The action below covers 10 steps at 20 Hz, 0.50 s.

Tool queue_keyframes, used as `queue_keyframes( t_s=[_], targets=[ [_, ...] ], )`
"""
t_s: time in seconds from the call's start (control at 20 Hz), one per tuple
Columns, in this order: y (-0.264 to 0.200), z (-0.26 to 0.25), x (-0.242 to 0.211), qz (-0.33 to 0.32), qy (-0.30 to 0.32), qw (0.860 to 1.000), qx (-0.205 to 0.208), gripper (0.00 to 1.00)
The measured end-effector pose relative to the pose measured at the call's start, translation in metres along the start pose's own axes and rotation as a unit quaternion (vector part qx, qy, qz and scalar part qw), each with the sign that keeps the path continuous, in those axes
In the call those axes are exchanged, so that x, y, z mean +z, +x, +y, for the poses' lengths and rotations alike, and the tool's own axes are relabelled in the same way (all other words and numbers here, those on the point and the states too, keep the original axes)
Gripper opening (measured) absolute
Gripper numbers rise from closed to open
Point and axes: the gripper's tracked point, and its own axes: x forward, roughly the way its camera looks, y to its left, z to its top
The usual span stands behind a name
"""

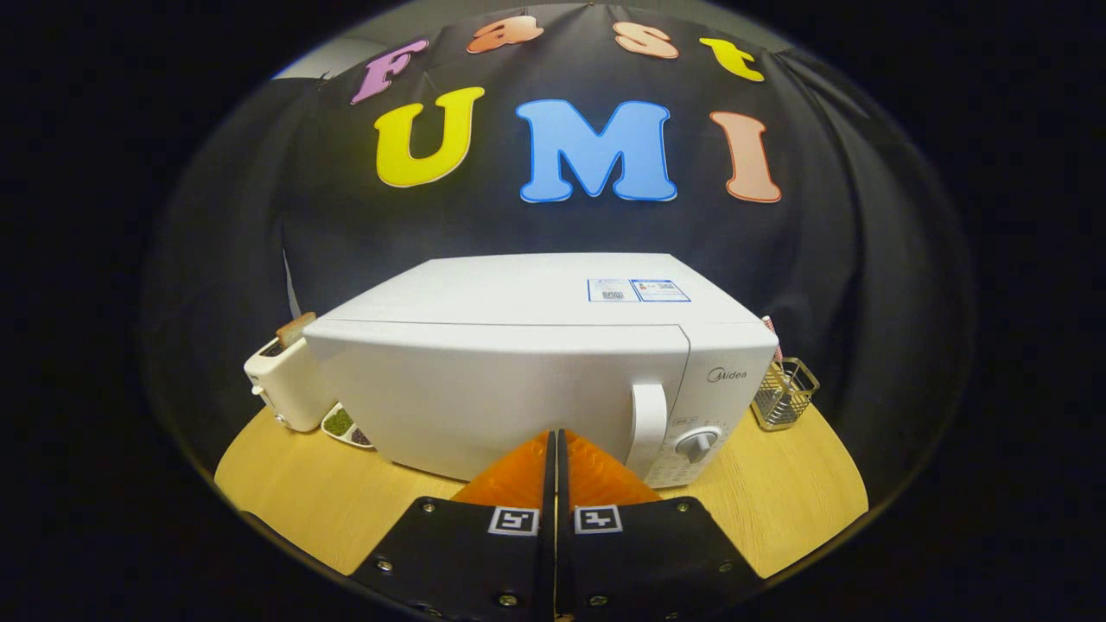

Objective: Open the microwave, put the food inside, and close the microwave door.

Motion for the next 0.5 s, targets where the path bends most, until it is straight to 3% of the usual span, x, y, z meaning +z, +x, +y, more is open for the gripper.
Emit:
queue_keyframes(
  t_s=[0.25, 0.5],
  targets=[
    [-0.064, 0.002, 0.020, -0.037, -0.012, 0.999, -0.004, 0.12],
    [-0.127, 0.009, 0.038, -0.078, -0.014, 0.997, 0.000, 0.60]
  ],
)
